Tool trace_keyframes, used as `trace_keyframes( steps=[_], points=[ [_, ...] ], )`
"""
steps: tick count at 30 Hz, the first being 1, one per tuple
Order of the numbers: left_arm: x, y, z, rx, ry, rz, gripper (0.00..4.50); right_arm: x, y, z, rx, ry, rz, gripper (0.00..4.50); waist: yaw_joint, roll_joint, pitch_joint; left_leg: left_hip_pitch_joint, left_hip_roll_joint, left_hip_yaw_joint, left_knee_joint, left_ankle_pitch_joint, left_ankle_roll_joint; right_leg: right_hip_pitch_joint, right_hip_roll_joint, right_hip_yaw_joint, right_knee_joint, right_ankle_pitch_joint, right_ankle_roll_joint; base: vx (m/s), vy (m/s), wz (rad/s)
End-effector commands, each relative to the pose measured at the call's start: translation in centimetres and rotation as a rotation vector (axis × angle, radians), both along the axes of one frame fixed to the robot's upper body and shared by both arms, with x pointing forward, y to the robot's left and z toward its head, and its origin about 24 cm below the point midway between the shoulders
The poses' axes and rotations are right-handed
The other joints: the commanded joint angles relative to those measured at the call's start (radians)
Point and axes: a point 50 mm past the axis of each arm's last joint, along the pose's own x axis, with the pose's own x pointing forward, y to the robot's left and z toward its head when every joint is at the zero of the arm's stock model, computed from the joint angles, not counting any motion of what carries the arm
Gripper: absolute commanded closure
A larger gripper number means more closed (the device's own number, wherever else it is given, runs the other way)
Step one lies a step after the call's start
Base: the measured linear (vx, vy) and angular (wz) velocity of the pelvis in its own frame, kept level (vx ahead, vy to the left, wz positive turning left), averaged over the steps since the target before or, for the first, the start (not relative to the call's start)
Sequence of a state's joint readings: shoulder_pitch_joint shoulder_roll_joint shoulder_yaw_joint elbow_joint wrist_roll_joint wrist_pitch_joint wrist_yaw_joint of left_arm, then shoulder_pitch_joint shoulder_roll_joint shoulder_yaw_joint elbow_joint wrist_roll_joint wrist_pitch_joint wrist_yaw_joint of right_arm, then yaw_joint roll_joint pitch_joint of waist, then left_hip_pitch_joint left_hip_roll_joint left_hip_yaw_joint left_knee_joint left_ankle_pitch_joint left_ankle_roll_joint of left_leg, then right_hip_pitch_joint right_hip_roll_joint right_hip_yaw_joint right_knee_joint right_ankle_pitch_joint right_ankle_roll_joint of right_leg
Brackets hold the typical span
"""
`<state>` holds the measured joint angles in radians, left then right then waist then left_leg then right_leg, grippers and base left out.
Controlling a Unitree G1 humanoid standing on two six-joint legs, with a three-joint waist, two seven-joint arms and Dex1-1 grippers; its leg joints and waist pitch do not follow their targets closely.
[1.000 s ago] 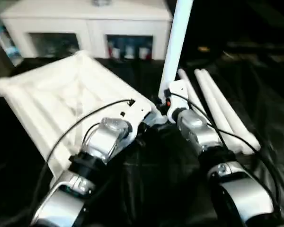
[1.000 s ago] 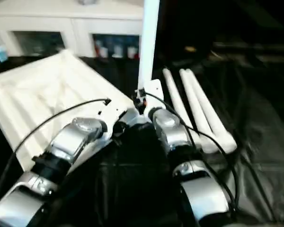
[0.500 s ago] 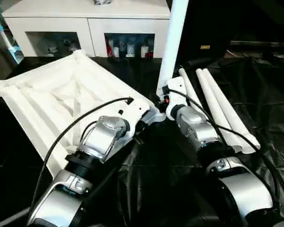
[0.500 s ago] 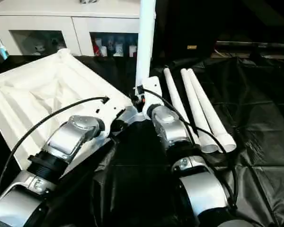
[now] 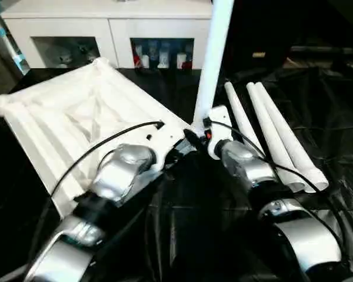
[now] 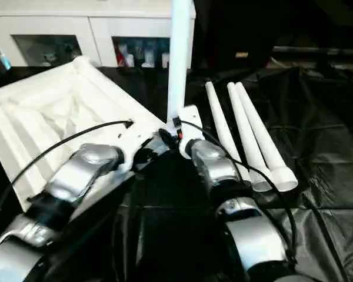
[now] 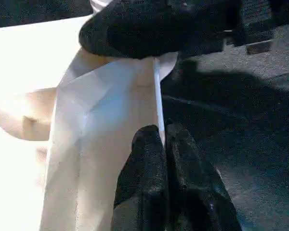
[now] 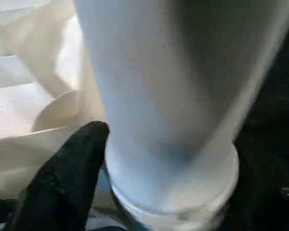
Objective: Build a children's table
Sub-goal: Insert table leg to table base
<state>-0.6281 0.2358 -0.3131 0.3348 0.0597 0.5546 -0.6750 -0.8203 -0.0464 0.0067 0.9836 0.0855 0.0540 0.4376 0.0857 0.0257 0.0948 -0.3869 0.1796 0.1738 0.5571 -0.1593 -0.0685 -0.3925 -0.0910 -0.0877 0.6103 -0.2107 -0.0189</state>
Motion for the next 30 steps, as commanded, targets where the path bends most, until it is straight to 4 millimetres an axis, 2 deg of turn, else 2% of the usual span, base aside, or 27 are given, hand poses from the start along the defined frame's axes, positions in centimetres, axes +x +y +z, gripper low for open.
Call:
trace_keyframes(
  steps=[1, 2, 4, 8, 10, 13, 15, 16, 21, 25, 27, 30],
  points=[
    [-0.7, -1.8, 1.3, -0.065, -0.071, -0.143, 4.5, -0.7, 0.5, -0.5, 0.012, 0.018, 0.084, 0.61, -0.007, 0.008, -0.091, 0.012, 0.052, -0.014, -0.044, -0.064, 0.098, 0.052, -0.063, 0.056, -0.05, 0.107, -0.267, 0.0, 0.0, 0.0],
    [-0.9, -1.6, 1.3, -0.067, -0.087, -0.173, 4.5, -0.8, 0.3, -0.1, 0.005, -0.013, 0.129, 0.41, -0.006, 0.005, -0.094, 0.009, 0.05, -0.013, -0.04, -0.037, 0.116, 0.054, -0.061, 0.054, -0.045, 0.158, -0.275, 0.0, 0.0, 0.0],
    [-1.1, -1.5, 1.1, -0.075, -0.099, -0.199, 4.5, -1.1, -0.2, 0.3, 0.004, -0.042, 0.184, 0.41, -0.005, 0.006, -0.102, 0.006, 0.048, -0.013, -0.022, 0.045, 0.19, 0.05, -0.053, 0.048, -0.025, 0.315, -0.302, 0.0, 0.0, 0.0],
    [-1.9, -1.0, 0.8, -0.11, -0.088, -0.28, 4.5, -2.1, -1.6, 1.2, 0.012, -0.088, 0.304, 0.41, -0.001, 0.005, -0.1, 0.007, 0.056, -0.012, -0.019, 0.015, 0.215, 0.047, -0.058, 0.047, -0.027, 0.257, -0.304, 0.0, 0.0, 0.0],
    [-2.3, -0.6, 0.5, -0.115, -0.075, -0.318, 4.5, -2.7, -2.4, 1.6, 0.006, -0.102, 0.354, 0.41, -0.001, 0.006, -0.096, 0.007, 0.059, -0.012, -0.022, -0.017, 0.202, 0.046, -0.058, 0.048, -0.032, 0.193, -0.297, 0.0, 0.0, 0.0],
    [-2.7, -0.2, 0.4, -0.134, -0.065, -0.35, 4.5, -3.4, -2.9, 1.9, -0.002, -0.115, 0.407, 0.41, -0.003, 0.007, -0.09, 0.008, 0.06, -0.011, -0.029, -0.107, 0.156, 0.044, -0.062, 0.052, -0.042, 0.079, -0.285, 0.0, 0.0, 0.0],
    [-3.1, 0.4, 0.2, -0.141, -0.055, -0.394, 4.5, -4.5, -3.8, 2.1, -0.023, -0.116, 0.483, 0.41, 0.0, 0.002, -0.088, 0.011, 0.059, -0.009, -0.032, -0.152, 0.129, 0.045, -0.06, 0.055, -0.049, 0.025, -0.266, 0.0, 0.0, 0.0],
    [-3.3, 0.7, 0.1, -0.137, -0.047, -0.403, 4.5, -4.8, -4.1, 2.1, -0.03, -0.117, 0.498, 0.41, 0.001, 0.004, -0.088, 0.011, 0.061, -0.01, -0.034, -0.158, 0.123, 0.045, -0.062, 0.055, -0.049, 0.012, -0.261, 0.0, 0.0, 0.0],
    [-3.7, 1.4, 0.0, -0.145, -0.029, -0.443, 4.5, -5.9, -5.0, 2.2, -0.058, -0.104, 0.56, 0.41, -0.003, 0.0, -0.083, 0.011, 0.059, -0.006, -0.041, -0.217, 0.076, 0.042, -0.063, 0.06, -0.061, -0.122, -0.23, 0.0, 0.0, 0.0],
    [-3.9, 1.9, -0.1, -0.133, -0.018, -0.459, 4.5, -6.4, -5.6, 2.1, -0.081, -0.088, 0.574, 0.41, -0.002, -0.003, -0.085, 0.015, 0.057, -0.001, -0.039, -0.214, 0.069, 0.038, -0.059, 0.066, -0.063, -0.137, -0.22, 0.0, 0.0, 0.0],
    [-4.0, 2.1, -0.1, -0.128, -0.016, -0.469, 4.5, -6.5, -6.0, 1.9, -0.094, -0.071, 0.574, 0.41, -0.002, -0.002, -0.088, 0.013, 0.056, 0.0, -0.037, -0.196, 0.073, 0.039, -0.059, 0.067, -0.06, -0.116, -0.224, 0.0, 0.0, 0.0],
    [-4.1, 2.2, -0.1, -0.127, -0.009, -0.476, 4.5, -6.6, -6.3, 1.6, -0.118, -0.054, 0.573, 0.41, -0.001, 0.0, -0.091, 0.016, 0.055, 0.004, -0.031, -0.172, 0.087, 0.035, -0.056, 0.067, -0.055, -0.067, -0.242, 0.0, 0.0, 0.0]
  ],
)
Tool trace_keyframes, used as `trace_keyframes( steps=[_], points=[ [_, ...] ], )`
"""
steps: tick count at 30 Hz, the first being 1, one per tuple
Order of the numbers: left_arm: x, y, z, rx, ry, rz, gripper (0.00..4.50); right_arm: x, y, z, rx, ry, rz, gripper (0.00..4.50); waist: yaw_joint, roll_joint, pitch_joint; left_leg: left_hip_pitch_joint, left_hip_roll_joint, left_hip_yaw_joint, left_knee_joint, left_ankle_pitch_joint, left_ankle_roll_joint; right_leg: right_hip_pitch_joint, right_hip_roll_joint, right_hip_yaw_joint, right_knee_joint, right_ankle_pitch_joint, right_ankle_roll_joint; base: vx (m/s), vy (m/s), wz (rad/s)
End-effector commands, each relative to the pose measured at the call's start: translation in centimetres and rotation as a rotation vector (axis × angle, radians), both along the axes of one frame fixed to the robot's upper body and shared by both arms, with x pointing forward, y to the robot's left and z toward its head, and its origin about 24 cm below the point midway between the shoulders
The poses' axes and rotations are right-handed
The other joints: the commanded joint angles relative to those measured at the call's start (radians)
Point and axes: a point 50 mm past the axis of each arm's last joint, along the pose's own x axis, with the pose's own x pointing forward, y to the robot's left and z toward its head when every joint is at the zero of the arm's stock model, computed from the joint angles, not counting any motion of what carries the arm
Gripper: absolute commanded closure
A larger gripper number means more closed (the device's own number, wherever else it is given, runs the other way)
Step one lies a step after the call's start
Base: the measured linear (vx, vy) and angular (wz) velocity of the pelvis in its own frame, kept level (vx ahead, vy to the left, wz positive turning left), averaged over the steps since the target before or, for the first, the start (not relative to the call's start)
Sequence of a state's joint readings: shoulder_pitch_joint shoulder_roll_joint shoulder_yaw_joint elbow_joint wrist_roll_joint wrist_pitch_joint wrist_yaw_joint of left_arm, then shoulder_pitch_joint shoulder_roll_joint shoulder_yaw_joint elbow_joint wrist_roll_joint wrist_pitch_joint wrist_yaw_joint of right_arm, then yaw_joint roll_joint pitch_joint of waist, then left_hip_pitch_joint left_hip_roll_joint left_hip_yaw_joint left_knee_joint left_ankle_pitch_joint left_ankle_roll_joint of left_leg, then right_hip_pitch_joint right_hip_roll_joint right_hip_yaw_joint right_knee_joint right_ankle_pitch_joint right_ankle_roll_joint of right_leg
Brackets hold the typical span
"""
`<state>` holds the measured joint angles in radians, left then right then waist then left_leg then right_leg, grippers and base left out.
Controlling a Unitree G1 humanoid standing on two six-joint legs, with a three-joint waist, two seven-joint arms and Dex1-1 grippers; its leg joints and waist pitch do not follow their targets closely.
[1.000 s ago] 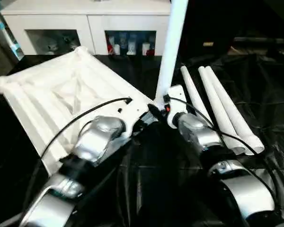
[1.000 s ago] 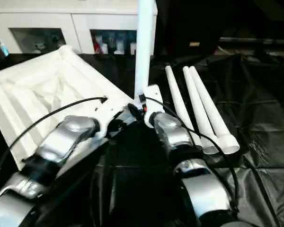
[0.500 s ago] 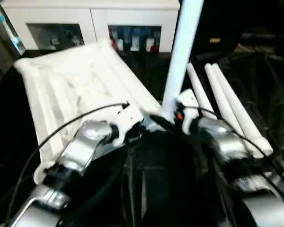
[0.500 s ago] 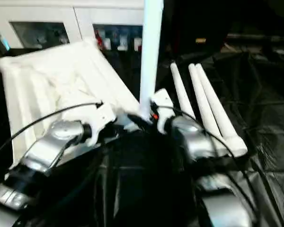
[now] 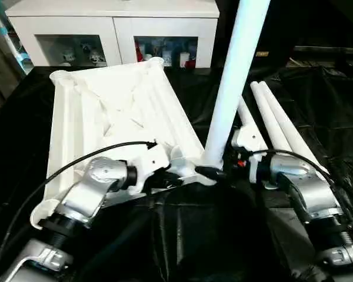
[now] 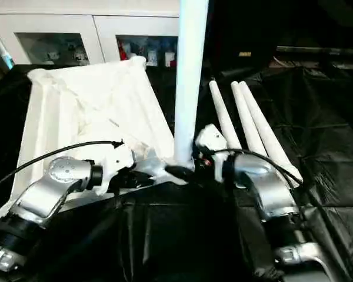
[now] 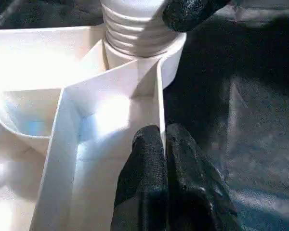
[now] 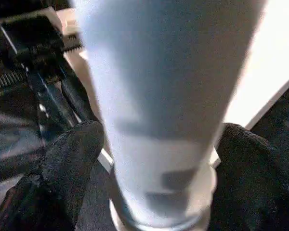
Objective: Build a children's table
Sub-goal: Insert table leg to table base
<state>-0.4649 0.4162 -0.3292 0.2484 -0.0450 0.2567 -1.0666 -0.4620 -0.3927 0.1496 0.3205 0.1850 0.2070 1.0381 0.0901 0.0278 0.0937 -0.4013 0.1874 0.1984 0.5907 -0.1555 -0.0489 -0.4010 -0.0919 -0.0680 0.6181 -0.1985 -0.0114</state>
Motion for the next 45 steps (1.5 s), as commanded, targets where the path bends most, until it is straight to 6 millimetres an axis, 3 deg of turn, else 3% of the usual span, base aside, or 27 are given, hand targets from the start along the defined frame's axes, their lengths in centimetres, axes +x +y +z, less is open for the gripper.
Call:
trace_keyframes(
  steps=[1, 4, 8, 18, 23, 29, 33, 35, 37, 39, 40, 42, 43, 45],
  points=[
    [-0.3, -0.9, 1.1, -0.056, -0.043, -0.072, 4.5, -0.2, -0.1, -0.1, -0.025, 0.003, 0.016, 0.41, -0.004, -0.002, -0.09, 0.031, 0.047, -0.02, -0.064, -0.174, 0.069, 0.044, -0.056, 0.047, -0.062, -0.073, -0.251, 0.0, 0.0, 0.0],
    [-0.3, -0.8, 1.1, -0.052, -0.042, -0.075, 4.5, -0.2, -0.3, -0.3, -0.037, 0.008, 0.006, 0.41, -0.004, -0.001, -0.094, 0.029, 0.046, -0.021, -0.061, -0.159, 0.077, 0.047, -0.055, 0.046, -0.058, -0.041, -0.258, 0.0, 0.0, 0.0],
    [-0.4, -0.7, 1.0, -0.049, -0.037, -0.084, 4.5, -0.3, -0.4, -0.5, -0.028, 0.02, -0.011, 0.86, -0.002, 0.0, -0.097, 0.028, 0.045, -0.021, -0.057, -0.148, 0.084, 0.049, -0.055, 0.045, -0.056, -0.032, -0.264, 0.0, 0.0, 0.0],
    [-0.5, -0.6, 1.0, -0.048, -0.029, -0.092, 4.5, -0.8, -0.4, -1.4, -0.008, 0.074, -0.006, 1.66, 0.001, 0.001, -0.098, 0.029, 0.045, -0.022, -0.056, -0.191, 0.062, 0.049, -0.056, 0.046, -0.057, -0.078, -0.26, 0.0, 0.0, 0.0],
    [-0.6, -0.3, 0.9, -0.053, -0.021, -0.083, 4.5, -1.2, -0.5, -2.7, 0.018, 0.128, -0.04, 1.77, 0.001, 0.002, -0.095, 0.029, 0.045, -0.024, -0.059, -0.225, 0.044, 0.047, -0.056, 0.046, -0.061, -0.123, -0.25, 0.0, 0.0, 0.0],
    [-0.7, -0.1, 0.9, -0.053, -0.011, -0.083, 4.5, -1.5, -0.4, -3.5, 0.021, 0.151, -0.055, 1.77, -0.001, 0.007, -0.097, 0.028, 0.043, -0.024, -0.058, -0.225, 0.051, 0.046, -0.055, 0.045, -0.062, -0.121, -0.241, 0.0, 0.0, 0.0],
    [0.4, 0.0, 0.8, -0.018, -0.025, 0.017, 4.5, -0.7, -0.2, -4.1, 0.019, 0.143, -0.172, 1.77, -0.003, 0.008, -0.096, 0.03, 0.044, -0.024, -0.061, -0.25, 0.038, 0.042, -0.054, 0.046, -0.065, -0.15, -0.236, 0.0, 0.0, 0.0],
    [1.8, 0.0, 0.6, -0.003, -0.039, 0.139, 4.5, 0.2, -0.1, -5.0, 0.001, 0.138, -0.313, 1.77, -0.01, 0.009, -0.091, 0.037, 0.04, -0.026, -0.066, -0.313, 0.007, 0.036, -0.055, 0.044, -0.075, -0.245, -0.22, 0.0, 0.0, 0.0],
    [3.1, -0.1, 0.6, -0.002, -0.053, 0.251, 4.5, 0.9, 0.2, -5.6, -0.004, 0.143, -0.417, 1.78, -0.013, 0.006, -0.088, 0.04, 0.039, -0.031, -0.069, -0.35, -0.017, 0.038, -0.059, 0.043, -0.083, -0.329, -0.197, -0.026, 0.001, -0.02],
    [4.9, -0.7, 0.6, 0.0, -0.058, 0.44, 4.5, 2.0, 1.4, -6.5, 0.017, 0.175, -0.579, 1.78, -0.025, 0.007, -0.08, 0.047, 0.032, -0.031, -0.067, -0.409, -0.043, 0.025, -0.059, 0.041, -0.095, -0.43, -0.173, -0.052, 0.002, -0.04],
    [5.4, -0.9, 0.5, 0.002, -0.059, 0.49, 4.5, 2.3, 1.9, -6.7, 0.022, 0.185, -0.619, 1.78, -0.027, 0.004, -0.082, 0.05, 0.034, -0.039, -0.069, -0.43, -0.048, 0.031, -0.064, 0.037, -0.1, -0.469, -0.156, -0.056, 0.007, -0.05],
    [5.9, -1.6, 0.4, -0.002, -0.048, 0.544, 4.5, 2.8, 3.0, -6.9, 0.024, 0.203, -0.693, 1.78, -0.033, 0.008, -0.08, 0.046, 0.033, -0.038, -0.071, -0.437, -0.044, 0.028, -0.063, 0.036, -0.104, -0.477, -0.147, -0.028, 0.004, -0.03],
    [6.0, -1.9, 0.4, -0.001, -0.05, 0.558, 4.5, 2.9, 3.4, -6.9, 0.031, 0.212, -0.708, 1.78, -0.036, 0.005, -0.08, 0.047, 0.033, -0.042, -0.072, -0.451, -0.044, 0.03, -0.062, 0.032, -0.11, -0.49, -0.137, 0.0, 0.0, 0.0],
    [6.2, -2.6, 0.4, -0.002, -0.051, 0.589, 4.5, 3.2, 4.5, -6.9, 0.045, 0.235, -0.74, 1.78, -0.039, 0.007, -0.082, 0.048, 0.034, -0.041, -0.076, -0.448, -0.034, 0.029, -0.059, 0.032, -0.11, -0.453, -0.138, 0.0, 0.0, 0.0]
  ],
)
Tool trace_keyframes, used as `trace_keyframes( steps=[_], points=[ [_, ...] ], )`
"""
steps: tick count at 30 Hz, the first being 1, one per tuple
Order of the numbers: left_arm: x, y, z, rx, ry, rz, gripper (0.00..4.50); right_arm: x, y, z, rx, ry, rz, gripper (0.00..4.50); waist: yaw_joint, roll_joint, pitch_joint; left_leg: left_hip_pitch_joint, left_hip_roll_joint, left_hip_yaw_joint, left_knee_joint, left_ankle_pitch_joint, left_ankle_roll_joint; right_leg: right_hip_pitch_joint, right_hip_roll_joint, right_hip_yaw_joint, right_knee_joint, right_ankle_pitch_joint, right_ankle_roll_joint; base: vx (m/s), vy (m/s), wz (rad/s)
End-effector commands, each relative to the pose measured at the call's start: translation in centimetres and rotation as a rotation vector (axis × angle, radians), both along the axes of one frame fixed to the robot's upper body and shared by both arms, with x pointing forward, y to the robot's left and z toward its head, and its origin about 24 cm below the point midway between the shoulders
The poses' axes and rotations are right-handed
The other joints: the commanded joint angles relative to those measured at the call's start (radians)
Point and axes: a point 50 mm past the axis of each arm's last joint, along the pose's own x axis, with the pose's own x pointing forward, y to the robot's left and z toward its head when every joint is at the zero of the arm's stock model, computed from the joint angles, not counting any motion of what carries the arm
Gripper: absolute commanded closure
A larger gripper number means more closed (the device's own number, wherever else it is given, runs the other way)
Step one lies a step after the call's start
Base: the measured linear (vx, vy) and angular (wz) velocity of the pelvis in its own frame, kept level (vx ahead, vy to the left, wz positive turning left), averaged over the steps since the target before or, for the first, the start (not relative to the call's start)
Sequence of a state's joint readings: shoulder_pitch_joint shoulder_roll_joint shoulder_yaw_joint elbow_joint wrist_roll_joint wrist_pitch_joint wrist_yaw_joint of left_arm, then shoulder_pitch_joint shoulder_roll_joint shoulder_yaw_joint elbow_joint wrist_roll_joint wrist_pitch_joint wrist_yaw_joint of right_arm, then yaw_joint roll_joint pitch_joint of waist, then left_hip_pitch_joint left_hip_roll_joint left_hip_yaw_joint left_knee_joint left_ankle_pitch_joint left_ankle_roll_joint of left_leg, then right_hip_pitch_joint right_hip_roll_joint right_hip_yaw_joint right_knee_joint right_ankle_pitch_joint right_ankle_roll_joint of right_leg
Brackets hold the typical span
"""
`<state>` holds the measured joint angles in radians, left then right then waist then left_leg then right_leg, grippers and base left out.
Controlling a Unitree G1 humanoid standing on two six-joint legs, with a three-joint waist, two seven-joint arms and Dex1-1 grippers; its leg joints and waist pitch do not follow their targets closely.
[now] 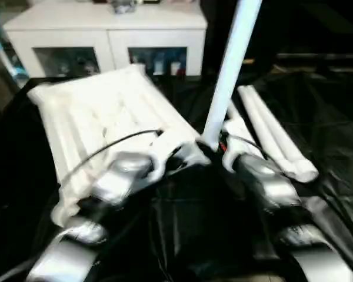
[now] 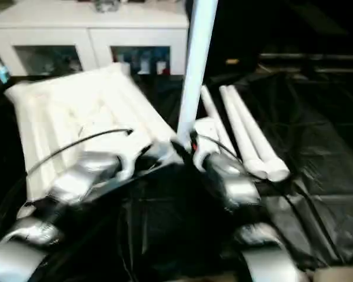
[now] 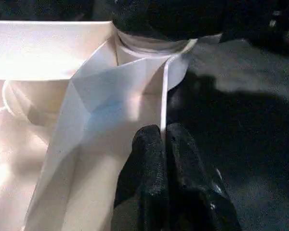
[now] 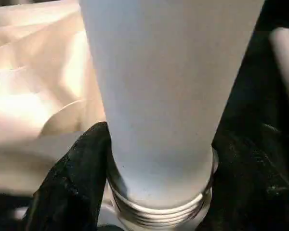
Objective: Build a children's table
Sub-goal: Insert table leg to table base
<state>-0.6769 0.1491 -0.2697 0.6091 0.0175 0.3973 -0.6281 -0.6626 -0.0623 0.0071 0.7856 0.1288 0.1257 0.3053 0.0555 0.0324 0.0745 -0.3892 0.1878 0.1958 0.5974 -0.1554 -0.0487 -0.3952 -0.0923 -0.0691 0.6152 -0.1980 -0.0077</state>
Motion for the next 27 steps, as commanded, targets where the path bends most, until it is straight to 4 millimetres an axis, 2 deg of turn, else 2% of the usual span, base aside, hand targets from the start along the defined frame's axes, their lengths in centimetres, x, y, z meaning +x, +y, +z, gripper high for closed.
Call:
trace_keyframes(
  steps=[1, 2, 5, 6, 7, 10, 11, 12, 13, 14, 16, 19, 20, 22, 23, 27],
  points=[
    [1.5, 1.0, 1.6, 0.014, -0.086, 0.155, 4.5, -1.6, 0.9, -3.6, -0.003, 0.181, -0.018, 1.78, -0.004, 0.003, -0.064, 0.035, 0.034, -0.039, -0.084, -0.446, -0.031, 0.025, -0.058, 0.032, -0.107, -0.44, -0.143, 0.0, 0.0, 0.0],
    [1.5, 0.6, 1.7, 0.01, -0.088, 0.155, 4.5, -1.5, 1.4, -3.6, -0.004, 0.191, -0.02, 1.78, -0.006, 0.002, -0.063, 0.031, 0.036, -0.039, -0.087, -0.441, -0.029, 0.027, -0.056, 0.032, -0.103, -0.408, -0.152, 0.0, 0.0, 0.0],
    [1.3, -1.2, 1.8, -0.009, -0.098, 0.125, 4.5, -1.1, 2.8, -3.4, 0.005, 0.188, -0.011, 1.78, -0.01, -0.003, -0.061, 0.036, 0.033, -0.036, -0.085, -0.464, -0.022, 0.021, -0.058, 0.033, -0.109, -0.416, -0.158, 0.0, 0.0, 0.0],
    [1.1, -1.6, 1.7, -0.007, -0.106, 0.103, 4.5, -1.0, 3.0, -3.2, 0.015, 0.181, 0.004, 1.43, -0.01, -0.006, -0.061, 0.038, 0.033, -0.036, -0.085, -0.471, -0.017, 0.02, -0.058, 0.033, -0.112, -0.43, -0.15, 0.0, 0.0, 0.0],
    [1.1, -1.6, 1.7, -0.007, -0.106, 0.103, 4.5, -1.0, 3.0, -3.2, 0.015, 0.181, 0.004, 1.22, -0.009, -0.004, -0.061, 0.038, 0.033, -0.036, -0.085, -0.469, -0.015, 0.019, -0.059, 0.034, -0.112, -0.429, -0.149, 0.0, 0.0, 0.0],
    [0.6, -1.6, 1.5, -0.02, -0.103, 0.034, 4.5, -0.7, 2.9, -2.7, 0.034, 0.162, 0.042, 1.06, -0.009, -0.004, -0.063, 0.035, 0.033, -0.035, -0.086, -0.459, -0.005, 0.02, -0.059, 0.036, -0.111, -0.408, -0.152, 0.0, 0.0, 0.0],
    [0.5, -1.5, 1.5, -0.019, -0.101, 0.019, 4.5, -0.6, 2.8, -2.6, 0.034, 0.156, 0.045, 0.96, -0.01, -0.004, -0.064, 0.033, 0.033, -0.035, -0.086, -0.453, -0.003, 0.022, -0.06, 0.036, -0.109, -0.399, -0.155, 0.0, 0.0, 0.0],
    [0.3, -1.5, 1.6, -0.02, -0.107, -0.006, 4.5, -0.5, 2.7, -2.4, 0.029, 0.148, 0.048, 0.68, -0.012, -0.005, -0.063, 0.025, 0.033, -0.037, -0.09, -0.439, -0.001, 0.028, -0.059, 0.035, -0.105, -0.384, -0.159, 0.0, 0.0, 0.0],
    [0.3, -1.5, 1.6, -0.02, -0.107, -0.009, 4.5, -0.5, 2.6, -2.4, 0.029, 0.146, 0.049, 0.68, -0.013, -0.005, -0.066, 0.022, 0.035, -0.036, -0.089, -0.422, 0.002, 0.029, -0.06, 0.036, -0.102, -0.364, -0.162, 0.0, 0.0, 0.0],
    [0.1, -1.3, 1.5, -0.022, -0.102, -0.031, 4.5, -0.3, 2.4, -2.1, 0.024, 0.133, 0.058, 0.64, -0.013, -0.004, -0.065, 0.026, 0.035, -0.034, -0.088, -0.423, 0.006, 0.025, -0.059, 0.037, -0.102, -0.355, -0.172, 0.0, 0.0, 0.0],
    [-0.2, -1.2, 1.6, -0.024, -0.107, -0.062, 4.5, -0.1, 2.1, -1.8, 0.021, 0.118, 0.066, 0.64, -0.016, -0.005, -0.064, 0.026, 0.034, -0.033, -0.087, -0.428, 0.009, 0.024, -0.059, 0.037, -0.104, -0.373, -0.176, 0.0, 0.0, 0.0],
    [-0.7, -0.7, 1.5, -0.017, -0.107, -0.107, 4.5, 0.3, 1.4, -1.2, 0.014, 0.084, 0.079, 0.64, -0.015, -0.002, -0.067, 0.029, 0.038, -0.029, -0.086, -0.41, 0.01, 0.021, -0.058, 0.04, -0.102, -0.344, -0.189, 0.0, 0.0, 0.0],
    [-0.8, -0.5, 1.5, -0.014, -0.108, -0.117, 4.5, 0.5, 1.1, -0.8, 0.017, 0.065, 0.077, 0.64, -0.015, -0.001, -0.067, 0.03, 0.038, -0.028, -0.084, -0.404, 0.011, 0.019, -0.058, 0.042, -0.1, -0.325, -0.201, 0.0, 0.0, 0.0],
    [-1.0, -0.4, 1.5, -0.009, -0.11, -0.13, 4.5, 0.7, 0.8, -0.4, 0.017, 0.041, 0.072, 0.64, -0.013, -0.001, -0.073, 0.022, 0.039, -0.026, -0.083, -0.356, 0.021, 0.027, -0.059, 0.043, -0.092, -0.266, -0.214, 0.0, 0.0, 0.0],
    [-1.4, -0.2, 1.5, -0.003, -0.108, -0.147, 4.5, 0.9, 0.5, 0.2, 0.022, 0.004, 0.073, 0.64, -0.01, -0.001, -0.074, 0.025, 0.042, -0.025, -0.082, -0.335, 0.027, 0.024, -0.058, 0.043, -0.088, -0.236, -0.222, 0.0, 0.0, 0.0],
    [-1.7, 0.0, 1.4, 0.0, -0.104, -0.152, 4.5, 0.9, 0.2, 0.7, 0.013, -0.034, 0.086, 0.64, -0.002, 0.001, -0.08, 0.024, 0.043, -0.019, -0.076, -0.266, 0.046, 0.026, -0.054, 0.044, -0.077, -0.139, -0.244, 0.0, 0.0, 0.0]
  ],
)
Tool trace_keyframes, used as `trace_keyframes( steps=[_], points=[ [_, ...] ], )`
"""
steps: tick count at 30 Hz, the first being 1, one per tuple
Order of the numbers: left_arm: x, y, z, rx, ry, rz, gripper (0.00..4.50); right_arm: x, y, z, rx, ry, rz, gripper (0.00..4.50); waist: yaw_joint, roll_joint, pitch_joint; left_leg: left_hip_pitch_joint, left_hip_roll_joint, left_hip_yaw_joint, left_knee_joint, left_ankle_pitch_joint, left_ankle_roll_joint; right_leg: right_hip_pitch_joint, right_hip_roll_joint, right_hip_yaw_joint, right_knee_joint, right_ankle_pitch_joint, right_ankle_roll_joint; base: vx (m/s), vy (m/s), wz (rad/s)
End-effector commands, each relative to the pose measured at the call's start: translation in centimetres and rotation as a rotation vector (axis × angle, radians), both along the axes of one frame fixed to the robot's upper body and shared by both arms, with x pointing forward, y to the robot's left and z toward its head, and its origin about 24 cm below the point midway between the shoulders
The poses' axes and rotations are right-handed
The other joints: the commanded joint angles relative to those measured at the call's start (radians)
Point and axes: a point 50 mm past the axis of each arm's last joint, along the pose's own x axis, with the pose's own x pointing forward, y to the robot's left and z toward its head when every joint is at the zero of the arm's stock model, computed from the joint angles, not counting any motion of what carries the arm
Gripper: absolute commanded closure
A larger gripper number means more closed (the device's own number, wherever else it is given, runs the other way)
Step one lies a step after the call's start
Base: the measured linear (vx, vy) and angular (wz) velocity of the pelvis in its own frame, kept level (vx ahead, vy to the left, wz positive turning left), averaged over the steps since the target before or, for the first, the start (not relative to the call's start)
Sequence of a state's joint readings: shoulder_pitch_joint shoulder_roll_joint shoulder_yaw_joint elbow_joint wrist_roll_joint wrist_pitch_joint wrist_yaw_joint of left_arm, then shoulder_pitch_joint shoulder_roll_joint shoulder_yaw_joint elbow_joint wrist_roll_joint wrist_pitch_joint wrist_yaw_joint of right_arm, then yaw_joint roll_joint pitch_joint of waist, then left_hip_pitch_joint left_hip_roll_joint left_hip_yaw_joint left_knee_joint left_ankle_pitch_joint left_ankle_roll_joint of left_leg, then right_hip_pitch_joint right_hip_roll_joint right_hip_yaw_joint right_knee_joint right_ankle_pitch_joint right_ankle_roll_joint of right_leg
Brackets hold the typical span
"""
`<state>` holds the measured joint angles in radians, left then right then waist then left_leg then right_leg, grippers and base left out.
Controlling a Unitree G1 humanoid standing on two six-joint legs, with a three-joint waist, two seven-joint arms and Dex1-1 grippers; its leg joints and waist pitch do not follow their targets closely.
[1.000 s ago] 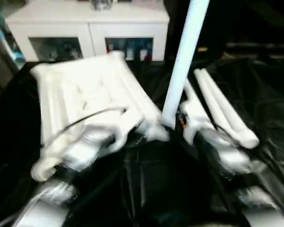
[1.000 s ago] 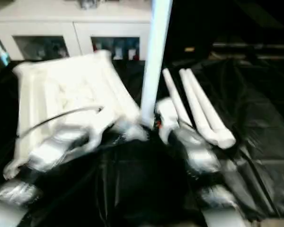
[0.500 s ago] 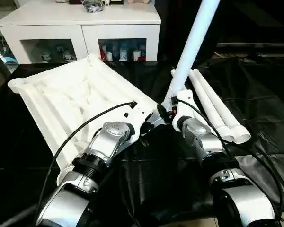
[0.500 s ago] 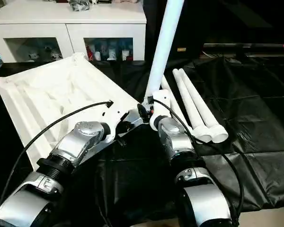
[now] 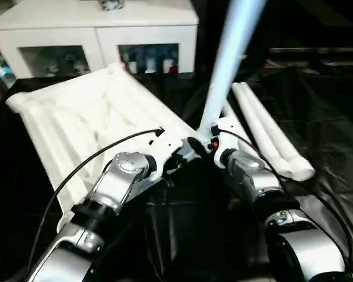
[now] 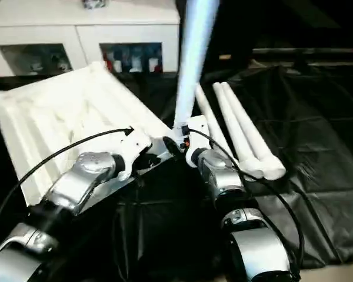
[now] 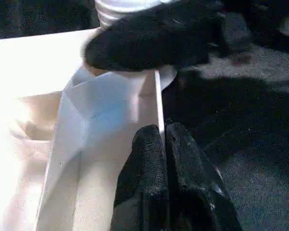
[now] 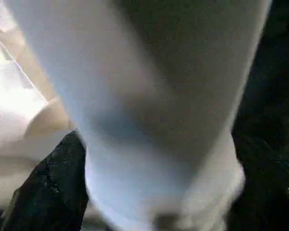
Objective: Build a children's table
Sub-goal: Insert table leg to table base
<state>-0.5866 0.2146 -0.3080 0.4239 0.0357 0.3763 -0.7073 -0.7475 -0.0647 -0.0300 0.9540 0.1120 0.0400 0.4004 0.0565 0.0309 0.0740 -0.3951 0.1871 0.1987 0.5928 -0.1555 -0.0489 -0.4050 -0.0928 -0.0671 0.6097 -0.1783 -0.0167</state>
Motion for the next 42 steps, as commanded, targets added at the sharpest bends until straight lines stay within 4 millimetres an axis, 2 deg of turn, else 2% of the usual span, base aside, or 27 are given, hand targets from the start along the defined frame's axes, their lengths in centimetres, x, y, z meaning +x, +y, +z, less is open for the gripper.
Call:
trace_keyframes(
  steps=[1, 3, 6, 9, 10, 13, 14, 22, 26, 34, 36, 37, 39, 40, 41, 42],
  points=[
    [-0.3, -0.5, 0.7, -0.014, -0.029, -0.044, 4.5, 0.1, 0.0, 0.7, -0.004, -0.042, 0.02, 0.64, 0.0, 0.001, -0.082, 0.026, 0.043, -0.021, -0.07, -0.235, 0.056, 0.041, -0.052, 0.041, -0.065, -0.118, -0.241, 0.0, 0.0, 0.0],
    [-0.4, -0.3, 0.6, -0.006, -0.027, -0.046, 4.5, 0.1, -0.1, 1.1, -0.004, -0.066, 0.033, 0.64, 0.004, 0.001, -0.085, 0.025, 0.043, -0.02, -0.067, -0.197, 0.072, 0.043, -0.051, 0.04, -0.057, -0.059, -0.25, 0.0, 0.0, 0.0],
    [-0.5, -0.1, 0.6, 0.002, -0.027, -0.051, 4.5, 0.0, -0.2, 1.4, -0.001, -0.091, 0.061, 0.64, 0.005, -0.001, -0.082, 0.021, 0.041, -0.018, -0.067, -0.193, 0.081, 0.044, -0.052, 0.04, -0.059, -0.064, -0.253, 0.0, 0.0, 0.0],
    [-0.5, 0.1, 0.6, 0.007, -0.027, -0.053, 4.5, -0.4, -0.2, 1.4, 0.017, -0.096, 0.11, 0.64, 0.005, -0.001, -0.077, 0.023, 0.043, -0.021, -0.073, -0.257, 0.056, 0.043, -0.054, 0.041, -0.071, -0.179, -0.225, 0.0, 0.0, 0.0],
    [-0.5, 0.2, 0.6, 0.009, -0.026, -0.053, 4.5, -0.6, -0.2, 1.3, 0.024, -0.092, 0.125, 0.82, 0.005, -0.002, -0.077, 0.023, 0.043, -0.021, -0.074, -0.263, 0.052, 0.043, -0.054, 0.041, -0.071, -0.188, -0.221, 0.0, 0.0, 0.0],
    [-0.6, 0.2, 0.5, 0.011, -0.025, -0.051, 4.5, -0.9, -0.5, 0.7, 0.02, -0.076, 0.124, 0.94, 0.003, -0.003, -0.076, 0.024, 0.043, -0.021, -0.075, -0.275, 0.041, 0.039, -0.054, 0.043, -0.075, -0.214, -0.213, 0.0, 0.0, 0.0],
    [-0.6, 0.2, 0.5, 0.011, -0.024, -0.05, 4.5, -1.1, -0.6, 0.6, 0.018, -0.075, 0.124, 1.13, 0.003, -0.002, -0.076, 0.024, 0.044, -0.022, -0.075, -0.272, 0.04, 0.039, -0.054, 0.043, -0.074, -0.212, -0.212, 0.0, 0.0, 0.0],
    [-0.7, 0.4, 0.4, 0.01, -0.021, -0.042, 4.5, -1.9, -1.0, -0.2, 0.031, -0.051, 0.139, 1.79, 0.003, -0.001, -0.077, 0.022, 0.043, -0.022, -0.075, -0.259, 0.046, 0.04, -0.053, 0.042, -0.072, -0.185, -0.214, 0.0, 0.0, 0.0],
    [-0.7, 0.5, 0.4, 0.013, -0.024, -0.04, 4.5, -1.8, -1.1, -0.1, 0.034, -0.053, 0.131, 1.89, 0.003, -0.001, -0.077, 0.022, 0.043, -0.023, -0.075, -0.266, 0.041, 0.04, -0.054, 0.042, -0.074, -0.205, -0.213, 0.0, 0.0, 0.0],
    [-0.6, 0.8, 0.9, 0.002, -0.074, -0.014, 4.5, -1.8, -1.3, 0.2, 0.034, -0.063, 0.126, 1.92, 0.003, -0.003, -0.079, 0.02, 0.042, -0.022, -0.073, -0.247, 0.046, 0.042, -0.054, 0.042, -0.072, -0.187, -0.215, 0.0, 0.0, 0.0],
    [-0.5, 1.0, 1.2, -0.026, -0.083, 0.01, 4.5, -1.7, -1.3, 0.3, 0.039, -0.07, 0.123, 1.92, 0.002, -0.002, -0.081, 0.021, 0.043, -0.022, -0.073, -0.245, 0.045, 0.042, -0.053, 0.042, -0.071, -0.182, -0.216, 0.0, 0.0, 0.0],
    [-0.5, 1.0, 1.3, -0.042, -0.081, 0.018, 4.05, -1.7, -1.4, 0.4, 0.042, -0.073, 0.122, 1.92, 0.003, 0.002, -0.083, 0.022, 0.042, -0.022, -0.072, -0.244, 0.045, 0.042, -0.053, 0.042, -0.07, -0.183, -0.215, 0.0, 0.0, 0.0],
    [-0.4, 1.7, 2.7, -0.185, -0.041, 0.07, 3.94, -1.7, -1.7, 1.1, 0.071, -0.098, 0.112, 1.92, 0.0, -0.002, -0.082, 0.018, 0.042, -0.021, -0.072, -0.237, 0.043, 0.046, -0.053, 0.041, -0.067, -0.168, -0.221, 0.0, 0.0, 0.0],
    [-0.4, 1.7, 2.7, -0.185, -0.041, 0.07, 3.94, -1.7, -1.7, 1.1, 0.071, -0.098, 0.112, 1.92, 0.002, -0.001, -0.084, 0.02, 0.042, -0.02, -0.07, -0.231, 0.043, 0.047, -0.055, 0.042, -0.065, -0.157, -0.227, 0.0, 0.0, 0.0],
    [-0.2, 2.4, 3.8, -0.3, -0.007, 0.109, 3.88, -1.7, -2.0, 1.5, 0.102, -0.115, 0.109, 1.92, 0.004, 0.003, -0.087, 0.022, 0.043, -0.021, -0.068, -0.224, 0.046, 0.046, -0.054, 0.041, -0.064, -0.143, -0.237, 0.0, 0.0, 0.0],
    [-0.1, 2.6, 4.1, -0.34, 0.007, 0.121, 3.76, -1.8, -2.1, 1.6, 0.109, -0.12, 0.108, 1.92, 0.005, -0.001, -0.085, 0.02, 0.042, -0.019, -0.068, -0.216, 0.052, 0.046, -0.051, 0.041, -0.063, -0.126, -0.245, 0.0, 0.0, 0.0]
  ],
)
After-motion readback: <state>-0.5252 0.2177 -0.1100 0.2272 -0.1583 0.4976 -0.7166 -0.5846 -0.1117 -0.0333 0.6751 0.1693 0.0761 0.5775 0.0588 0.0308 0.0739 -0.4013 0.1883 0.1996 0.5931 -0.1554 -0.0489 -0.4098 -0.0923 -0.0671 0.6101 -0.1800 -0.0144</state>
